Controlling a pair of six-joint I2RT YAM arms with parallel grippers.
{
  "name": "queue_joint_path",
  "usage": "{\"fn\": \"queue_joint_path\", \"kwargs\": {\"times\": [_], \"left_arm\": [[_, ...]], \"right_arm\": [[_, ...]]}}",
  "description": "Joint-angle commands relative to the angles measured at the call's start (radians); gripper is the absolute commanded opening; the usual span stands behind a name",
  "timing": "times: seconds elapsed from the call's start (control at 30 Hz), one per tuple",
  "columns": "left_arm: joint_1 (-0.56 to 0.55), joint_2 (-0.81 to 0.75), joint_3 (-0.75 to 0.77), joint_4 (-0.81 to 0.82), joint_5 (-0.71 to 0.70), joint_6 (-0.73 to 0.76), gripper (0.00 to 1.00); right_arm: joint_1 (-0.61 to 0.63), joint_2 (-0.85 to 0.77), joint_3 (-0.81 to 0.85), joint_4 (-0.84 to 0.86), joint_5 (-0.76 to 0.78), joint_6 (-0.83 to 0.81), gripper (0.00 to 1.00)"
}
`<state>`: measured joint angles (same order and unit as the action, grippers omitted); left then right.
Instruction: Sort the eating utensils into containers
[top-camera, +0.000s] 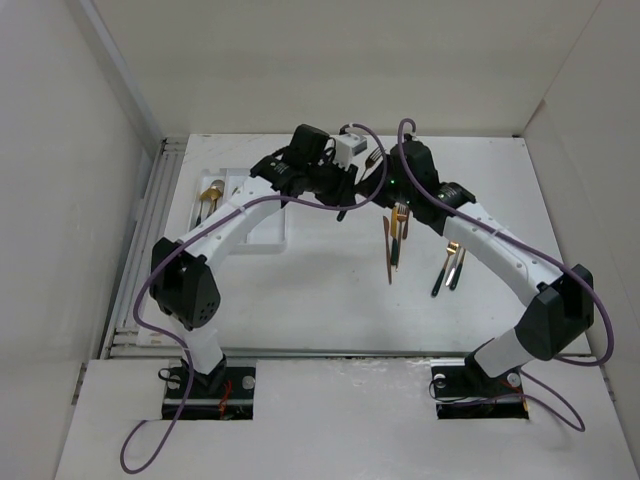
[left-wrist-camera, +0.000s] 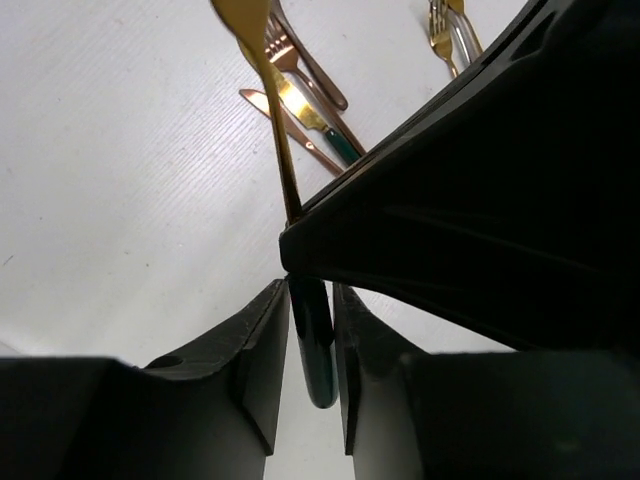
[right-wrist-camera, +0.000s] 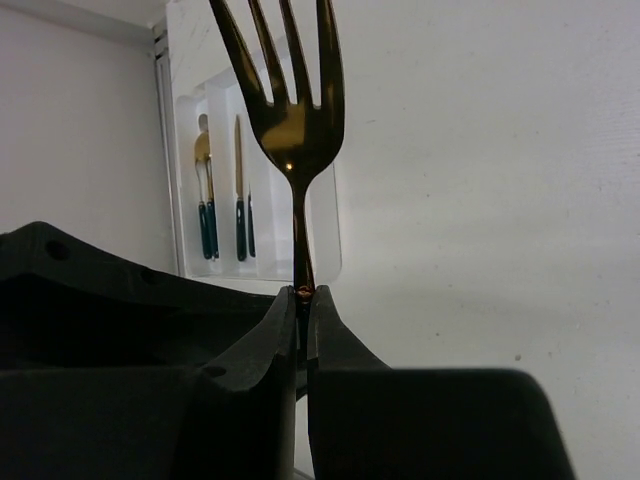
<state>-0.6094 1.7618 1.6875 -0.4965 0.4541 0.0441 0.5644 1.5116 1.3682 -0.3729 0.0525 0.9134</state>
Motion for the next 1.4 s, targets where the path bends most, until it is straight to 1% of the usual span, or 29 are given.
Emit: {"fn": "queue_joint_path", "kwargs": {"times": [0.0,0.07,0.1,0.13,0.23,0.4,0.43,0.47,0.5,0.57,0.6,0.83,1.13,1.27,1.33,1.37], "left_arm": [[0.000,-0.004,-0.029,0.032,-0.026,-0.007,0.21],[0.010,-0.004,-0.029,0.032,-0.026,-0.007,0.09],[0.010,-0.004,-0.029,0.032,-0.026,-0.016,0.02],[0.010,-0.004,-0.029,0.032,-0.026,-0.016,0.00],[0.031,0.007,-0.051,0.041,-0.017,-0.029,0.00],[0.086,0.007,-0.083,0.061,-0.008,-0.064,0.00],[0.112,0.007,-0.083,0.061,-0.008,-0.084,0.00],[0.126,0.007,-0.083,0.061,0.001,-0.084,0.00],[0.141,0.016,-0.083,0.061,0.001,-0.099,0.00],[0.195,0.027,-0.094,0.061,0.001,-0.110,0.00],[0.216,0.027,-0.094,0.061,0.001,-0.110,0.00],[0.437,0.076,-0.198,0.090,0.021,-0.156,0.00],[0.503,0.203,-0.216,0.099,0.023,-0.150,0.00],[0.514,0.249,-0.216,0.088,0.014,-0.150,0.00],[0.524,0.275,-0.204,0.063,0.014,-0.141,0.08],[0.524,0.275,-0.204,0.062,0.023,-0.141,0.13]], "right_arm": [[0.008,-0.025,0.029,0.074,-0.014,0.015,0.00],[0.008,-0.025,0.029,0.086,-0.014,0.015,0.00],[0.008,-0.025,0.029,0.095,-0.028,0.015,0.00],[0.008,-0.016,0.029,0.106,-0.028,0.015,0.00],[0.008,-0.007,0.020,0.118,-0.039,0.015,0.00],[-0.014,0.025,0.020,0.146,-0.100,0.015,0.00],[-0.026,0.041,0.020,0.146,-0.129,0.004,0.18],[-0.026,0.050,0.020,0.146,-0.141,0.004,0.30],[-0.026,0.059,0.032,0.146,-0.141,0.004,0.39],[-0.035,0.071,0.041,0.146,-0.155,-0.008,0.51],[-0.035,0.071,0.042,0.146,-0.155,-0.008,0.53],[-0.044,0.071,0.042,0.135,-0.125,-0.053,0.55],[-0.053,0.091,0.051,0.108,-0.134,-0.062,0.53],[-0.054,0.091,0.051,0.086,-0.122,-0.071,0.53],[-0.063,0.091,0.051,0.046,-0.102,-0.084,0.55],[-0.063,0.091,0.051,0.028,-0.070,-0.084,0.58]]}}
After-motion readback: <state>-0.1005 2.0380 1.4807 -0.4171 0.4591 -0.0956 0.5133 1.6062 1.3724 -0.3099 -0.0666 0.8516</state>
